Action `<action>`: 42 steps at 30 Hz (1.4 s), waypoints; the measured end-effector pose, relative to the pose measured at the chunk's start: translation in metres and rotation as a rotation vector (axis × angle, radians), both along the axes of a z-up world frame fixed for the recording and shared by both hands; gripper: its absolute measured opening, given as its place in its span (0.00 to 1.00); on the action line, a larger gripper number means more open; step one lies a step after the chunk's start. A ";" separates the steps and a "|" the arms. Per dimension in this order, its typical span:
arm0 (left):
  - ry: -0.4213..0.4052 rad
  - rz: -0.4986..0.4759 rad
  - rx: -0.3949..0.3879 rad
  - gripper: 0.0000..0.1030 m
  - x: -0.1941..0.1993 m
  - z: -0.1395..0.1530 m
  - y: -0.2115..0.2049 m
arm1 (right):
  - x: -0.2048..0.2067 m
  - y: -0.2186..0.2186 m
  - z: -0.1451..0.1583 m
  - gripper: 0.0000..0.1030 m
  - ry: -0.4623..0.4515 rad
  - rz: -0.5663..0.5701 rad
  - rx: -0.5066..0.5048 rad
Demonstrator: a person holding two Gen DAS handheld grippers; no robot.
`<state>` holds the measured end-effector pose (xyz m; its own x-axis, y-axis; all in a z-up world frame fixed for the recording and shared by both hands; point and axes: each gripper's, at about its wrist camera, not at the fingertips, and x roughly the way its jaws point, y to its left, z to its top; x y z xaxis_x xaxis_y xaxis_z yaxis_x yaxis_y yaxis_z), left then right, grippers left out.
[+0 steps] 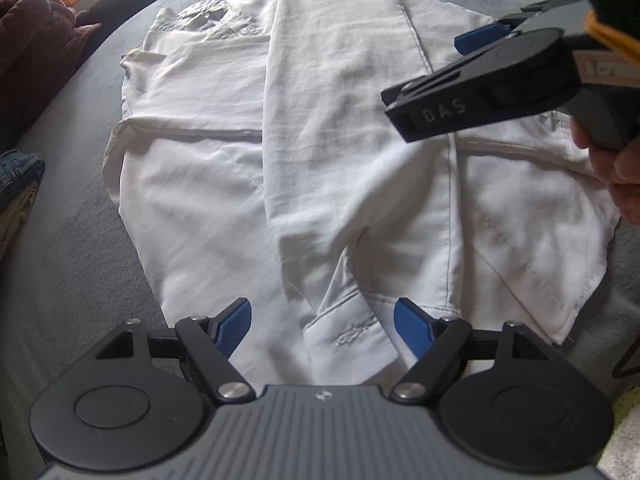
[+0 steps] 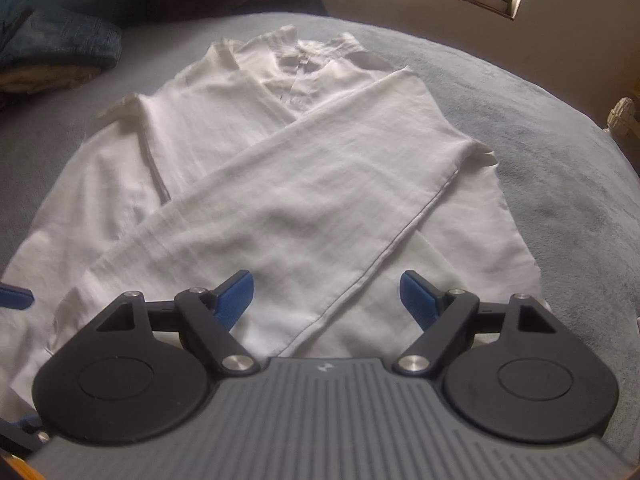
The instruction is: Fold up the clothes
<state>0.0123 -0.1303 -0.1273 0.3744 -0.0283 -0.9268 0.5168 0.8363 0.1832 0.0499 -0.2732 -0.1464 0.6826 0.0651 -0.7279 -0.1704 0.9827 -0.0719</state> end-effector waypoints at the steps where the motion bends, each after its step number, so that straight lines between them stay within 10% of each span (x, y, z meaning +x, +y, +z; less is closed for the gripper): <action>1: -0.005 -0.002 -0.004 0.77 0.001 0.002 0.001 | -0.001 -0.003 0.005 0.78 -0.009 -0.009 0.018; 11: 0.075 -0.017 -0.069 0.78 0.006 0.019 0.011 | -0.013 -0.029 0.050 0.79 -0.090 -0.091 0.248; 23: -0.048 0.133 -0.212 0.82 0.033 0.056 0.048 | -0.019 -0.043 0.066 0.87 -0.101 -0.154 0.521; 32: -0.097 0.215 -0.456 0.93 0.052 0.065 0.075 | -0.029 -0.052 0.092 0.99 -0.364 -0.177 0.505; 42: -0.075 0.206 -0.323 0.96 0.102 0.058 0.107 | 0.008 -0.044 0.102 0.99 -0.465 -0.070 0.454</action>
<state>0.1145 -0.0234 -0.0698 0.4693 -0.2308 -0.8523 0.3269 0.9421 -0.0751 0.0581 -0.3168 -0.0445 0.9334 0.2401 -0.2667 -0.1556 0.9405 0.3020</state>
